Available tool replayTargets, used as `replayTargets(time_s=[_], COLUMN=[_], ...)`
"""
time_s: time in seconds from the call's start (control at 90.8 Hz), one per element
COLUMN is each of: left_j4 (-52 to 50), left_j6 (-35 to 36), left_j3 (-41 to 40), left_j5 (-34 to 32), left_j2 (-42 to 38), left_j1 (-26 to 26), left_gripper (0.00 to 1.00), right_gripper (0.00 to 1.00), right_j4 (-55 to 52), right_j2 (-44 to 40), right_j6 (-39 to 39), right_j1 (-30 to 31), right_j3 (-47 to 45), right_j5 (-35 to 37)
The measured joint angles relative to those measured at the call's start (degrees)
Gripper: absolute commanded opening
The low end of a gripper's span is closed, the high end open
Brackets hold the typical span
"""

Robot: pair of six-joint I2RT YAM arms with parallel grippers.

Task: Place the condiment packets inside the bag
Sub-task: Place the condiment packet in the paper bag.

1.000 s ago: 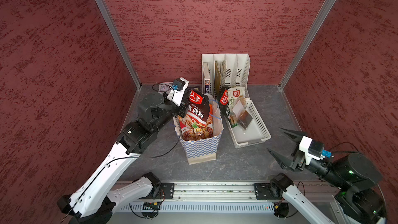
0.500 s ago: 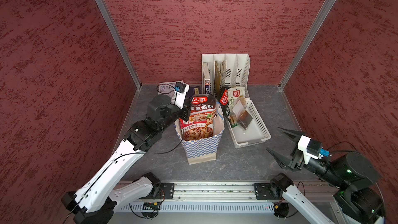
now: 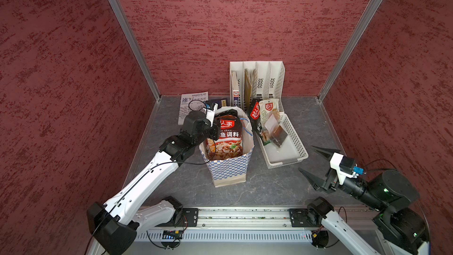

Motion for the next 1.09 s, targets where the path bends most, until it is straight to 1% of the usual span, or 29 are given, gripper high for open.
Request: replayTargets(time_s=[0.099,0.342,0.573,0.606,0.672,0.694,0.727,0.804,0.937,1.014,1.091], left_j4=[3.3,10.3,11.3,11.3,11.4,11.5,11.9,12.6,12.5,12.2,11.8], left_j6=[-0.9,-0.2,-0.4,-0.5,-0.9,-0.9,-0.9,-1.9,-2.2,-2.4,-2.5], left_j3=[-1.7,-6.4,-8.0,-8.0,-8.0,-8.0,-8.0,-8.0,-8.0,-7.9,-7.6], left_j5=[0.5,0.9,0.8,0.8,0.8,0.8,0.7,0.7,0.9,1.2,1.8], left_j2=[1.2,4.3,7.8,7.8,7.8,7.8,7.8,7.8,6.5,4.8,2.4], left_j1=[0.6,1.2,1.2,1.2,1.2,1.2,1.2,1.2,1.2,1.2,1.2], left_gripper=[0.0,0.0,0.01,0.06,0.14,0.18,0.24,0.34,0.53,0.64,0.78], right_gripper=[0.84,0.84,0.83,0.83,0.84,0.84,0.85,0.87,0.94,0.96,0.98], right_j4=[0.0,0.7,3.5,4.4,6.3,6.9,7.8,9.4,11.5,13.1,13.9], right_j2=[0.0,0.0,1.1,1.7,3.5,4.3,6.0,10.8,23.6,31.3,39.7], right_j6=[0.0,0.0,2.1,3.0,4.9,5.7,6.7,9.0,12.9,14.5,16.2], right_j1=[0.0,0.0,0.0,0.0,0.0,0.0,0.0,0.0,0.0,0.0,-0.3], right_j3=[0.0,-1.0,-4.2,-4.9,-6.4,-7.0,-7.8,-9.2,-10.0,-9.6,-8.5], right_j5=[0.0,0.0,0.9,1.6,3.5,4.3,5.7,9.7,17.9,21.2,23.7])
